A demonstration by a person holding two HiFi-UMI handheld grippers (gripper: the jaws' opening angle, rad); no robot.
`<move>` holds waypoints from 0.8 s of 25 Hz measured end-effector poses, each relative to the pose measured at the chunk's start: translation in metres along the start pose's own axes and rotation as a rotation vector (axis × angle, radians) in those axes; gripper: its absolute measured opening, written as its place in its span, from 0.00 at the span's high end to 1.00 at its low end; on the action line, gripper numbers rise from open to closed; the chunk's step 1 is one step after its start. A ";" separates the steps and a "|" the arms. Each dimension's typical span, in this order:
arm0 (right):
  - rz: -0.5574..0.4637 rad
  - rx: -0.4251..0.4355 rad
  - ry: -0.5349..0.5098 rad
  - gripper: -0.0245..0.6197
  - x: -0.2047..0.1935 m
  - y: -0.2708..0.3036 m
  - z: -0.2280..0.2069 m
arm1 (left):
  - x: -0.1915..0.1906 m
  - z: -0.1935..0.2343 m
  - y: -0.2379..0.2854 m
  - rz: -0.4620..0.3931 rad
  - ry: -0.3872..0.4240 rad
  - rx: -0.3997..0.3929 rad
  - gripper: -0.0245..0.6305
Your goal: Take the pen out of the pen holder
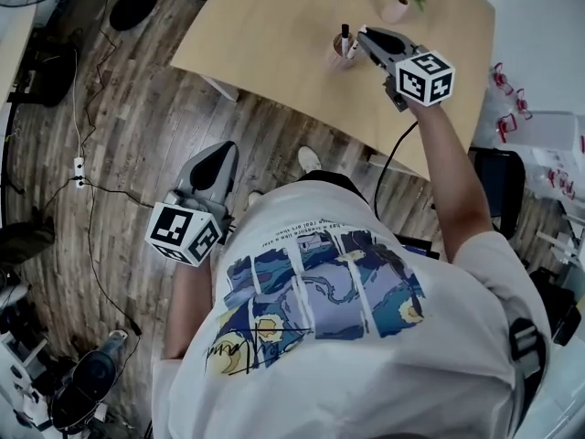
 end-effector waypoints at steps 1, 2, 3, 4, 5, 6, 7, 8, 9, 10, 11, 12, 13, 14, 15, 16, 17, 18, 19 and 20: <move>-0.006 -0.001 -0.005 0.90 0.004 -0.001 0.007 | -0.001 0.000 -0.002 0.000 0.000 -0.006 0.95; -0.012 -0.003 -0.010 0.90 0.008 -0.003 0.013 | -0.003 0.001 -0.005 -0.001 0.001 -0.012 0.95; -0.019 -0.003 -0.015 0.90 0.012 -0.004 0.020 | -0.004 0.001 -0.007 -0.001 0.003 -0.018 0.95; -0.024 -0.004 -0.020 0.90 0.016 -0.005 0.027 | -0.005 0.002 -0.009 -0.001 0.006 -0.025 0.95; -0.029 -0.005 -0.026 0.90 0.019 -0.006 0.034 | -0.006 0.002 -0.011 -0.001 0.009 -0.032 0.95; -0.032 -0.007 -0.033 0.90 0.022 -0.008 0.041 | -0.007 0.002 -0.014 -0.001 0.012 -0.039 0.95; -0.036 -0.009 -0.040 0.90 0.025 -0.009 0.049 | -0.009 0.003 -0.017 -0.002 0.014 -0.045 0.95; -0.041 -0.012 -0.045 0.90 0.027 -0.010 0.058 | -0.011 0.004 -0.020 -0.003 0.016 -0.049 0.95; -0.046 -0.015 -0.049 0.90 0.029 -0.012 0.066 | -0.012 0.005 -0.024 -0.003 0.017 -0.053 0.95; -0.051 -0.018 -0.053 0.90 0.031 -0.013 0.075 | -0.015 0.006 -0.028 -0.003 0.018 -0.058 0.95; -0.055 -0.020 -0.056 0.90 0.032 -0.014 0.085 | -0.017 0.008 -0.032 -0.003 0.019 -0.062 0.95; -0.059 -0.021 -0.059 0.90 0.034 -0.014 0.094 | -0.019 0.009 -0.036 -0.002 0.022 -0.066 0.95; -0.063 -0.021 -0.061 0.90 0.035 -0.015 0.104 | -0.021 0.011 -0.040 0.000 0.028 -0.069 0.95; -0.067 -0.022 -0.062 0.90 0.036 -0.016 0.114 | -0.024 0.012 -0.044 0.003 0.035 -0.072 0.95; -0.072 -0.021 -0.063 0.90 0.037 -0.016 0.124 | -0.026 0.014 -0.049 0.005 0.041 -0.074 0.95; -0.076 -0.020 -0.064 0.90 0.037 -0.017 0.134 | -0.029 0.015 -0.053 0.008 0.046 -0.077 0.95; -0.079 -0.019 -0.064 0.90 0.037 -0.017 0.145 | -0.031 0.017 -0.057 0.011 0.048 -0.080 0.95; -0.083 -0.018 -0.065 0.90 0.036 -0.018 0.155 | -0.034 0.018 -0.061 0.012 0.049 -0.084 0.95; -0.086 -0.018 -0.064 0.90 0.034 -0.019 0.166 | -0.036 0.019 -0.066 0.014 0.050 -0.087 0.95; -0.090 -0.019 -0.061 0.90 0.033 -0.020 0.176 | -0.039 0.020 -0.070 0.015 0.051 -0.091 0.95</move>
Point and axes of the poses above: the fingertips, and each gripper's own axes: y forward along the fingers, z to its left, x out of its top, the point moved 1 cm from there along -y, backward along the fingers, and after that the axes turned 15 degrees about x, right-handed, at the moved point
